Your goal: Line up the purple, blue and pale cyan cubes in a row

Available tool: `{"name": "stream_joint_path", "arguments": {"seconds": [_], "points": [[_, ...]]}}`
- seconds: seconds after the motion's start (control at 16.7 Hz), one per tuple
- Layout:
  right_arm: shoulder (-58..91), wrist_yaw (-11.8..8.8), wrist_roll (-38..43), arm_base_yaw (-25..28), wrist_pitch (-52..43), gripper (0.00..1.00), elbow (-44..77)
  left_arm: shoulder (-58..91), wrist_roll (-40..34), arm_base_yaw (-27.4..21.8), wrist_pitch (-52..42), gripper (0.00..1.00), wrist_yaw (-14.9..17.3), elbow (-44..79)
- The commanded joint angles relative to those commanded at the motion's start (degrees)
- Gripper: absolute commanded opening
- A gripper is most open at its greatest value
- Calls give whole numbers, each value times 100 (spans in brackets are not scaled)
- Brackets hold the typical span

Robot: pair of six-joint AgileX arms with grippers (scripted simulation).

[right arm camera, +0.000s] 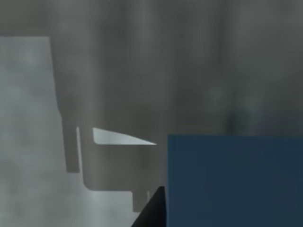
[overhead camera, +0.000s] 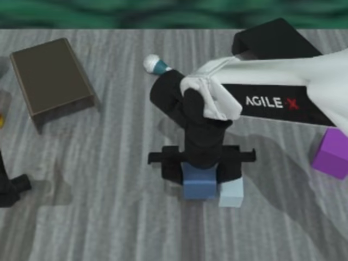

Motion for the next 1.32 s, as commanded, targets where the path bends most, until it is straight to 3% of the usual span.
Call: {"name": "stream_joint_path", "arguments": {"seconds": [0.54,1.14,1.32], "points": [[0,0,0,0,0,98,0,0,0,0,0,100,0,0],[-15,0,0,-12,-20,100,18,0,0,0,0,100,0,0],[-133,-2,9,9,-414,100,290,0,0,0,0,100,0,0]]}}
